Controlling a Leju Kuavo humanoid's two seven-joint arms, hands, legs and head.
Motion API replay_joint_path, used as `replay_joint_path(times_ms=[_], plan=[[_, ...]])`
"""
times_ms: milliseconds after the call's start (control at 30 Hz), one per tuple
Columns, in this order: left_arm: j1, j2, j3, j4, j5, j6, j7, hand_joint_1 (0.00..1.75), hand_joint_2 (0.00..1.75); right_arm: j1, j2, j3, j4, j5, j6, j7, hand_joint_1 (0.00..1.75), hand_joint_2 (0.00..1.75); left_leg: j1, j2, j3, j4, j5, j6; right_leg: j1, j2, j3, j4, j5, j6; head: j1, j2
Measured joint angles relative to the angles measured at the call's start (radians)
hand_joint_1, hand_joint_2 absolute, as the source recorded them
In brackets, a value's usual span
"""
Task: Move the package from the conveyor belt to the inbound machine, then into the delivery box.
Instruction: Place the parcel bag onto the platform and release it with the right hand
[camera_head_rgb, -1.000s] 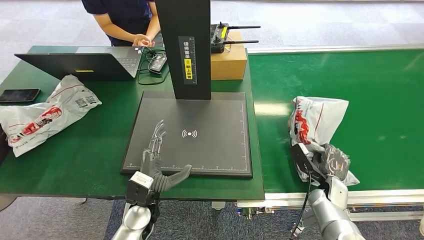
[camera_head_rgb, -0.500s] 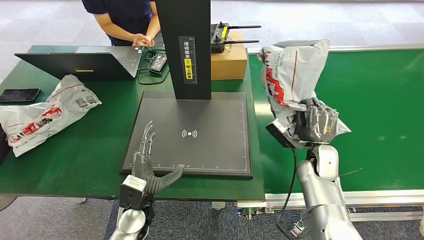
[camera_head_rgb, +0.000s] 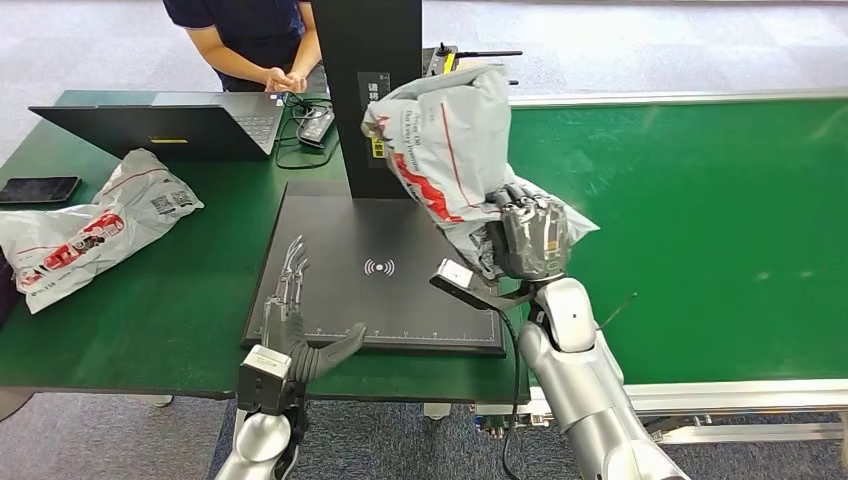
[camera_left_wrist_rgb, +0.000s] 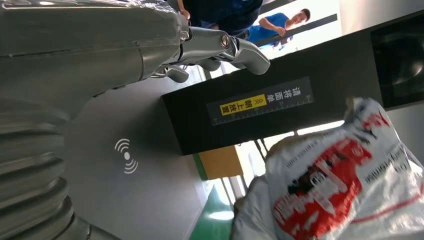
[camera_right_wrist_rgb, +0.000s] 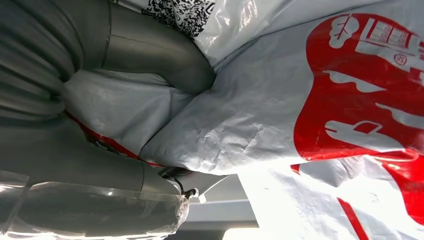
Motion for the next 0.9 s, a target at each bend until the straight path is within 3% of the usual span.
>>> replay_joint_path(times_ms=[167,200,300,333,367,567,900], plan=[[-0.003,0.000,-0.003,0.000,0.001,0.007,0.000,0.00,1.75,-0.073,0.013,0.102,0.133,-0.019,0.000,0.009,1.48,1.75,0.000,0.000,0.000,0.000,0.000,0.000,0.000,0.000,0.000,0.000,0.000,0.000,0.000,0.000],[-0.003,0.000,-0.004,0.000,0.000,0.006,0.000,0.00,1.75,-0.084,0.014,0.114,0.158,-0.023,0.000,0.008,1.30,1.75,0.000,0.000,0.000,0.000,0.000,0.000,0.000,0.000,0.000,0.000,0.000,0.000,0.000,0.000],[-0.005,0.001,-0.005,0.000,-0.002,0.006,0.000,0.00,1.75,-0.110,0.017,0.136,0.239,-0.027,0.000,0.009,0.31,1.75,0.000,0.000,0.000,0.000,0.000,0.000,0.000,0.000,0.000,0.000,0.000,0.000,0.000,0.000],[-0.006,0.001,-0.005,0.000,-0.003,0.008,0.000,0.00,1.75,-0.117,0.018,0.142,0.266,-0.024,0.000,0.014,0.11,1.75,0.000,0.000,0.000,0.000,0.000,0.000,0.000,0.000,0.000,0.000,0.000,0.000,0.000,0.000],[-0.006,0.001,-0.005,0.000,-0.002,0.010,0.000,0.00,1.75,-0.123,0.020,0.147,0.294,-0.016,0.000,0.028,0.04,1.75,0.000,0.000,0.000,0.000,0.000,0.000,0.000,0.000,0.000,0.000,0.000,0.000,0.000,0.000],[-0.004,0.005,-0.005,0.000,0.002,0.020,0.000,0.00,1.75,-0.171,0.026,0.179,0.462,0.030,0.024,0.124,0.00,1.75,0.000,-0.001,0.000,0.000,0.000,0.000,0.000,0.000,0.000,0.000,0.000,0.000,0.000,0.000],[0.003,0.008,-0.005,-0.001,-0.012,0.019,0.000,0.00,1.75,-0.196,0.028,0.193,0.574,-0.008,0.026,0.084,0.00,1.75,0.000,0.000,0.000,0.000,0.000,0.000,0.000,0.000,0.000,0.000,0.000,0.000,0.000,0.000]])
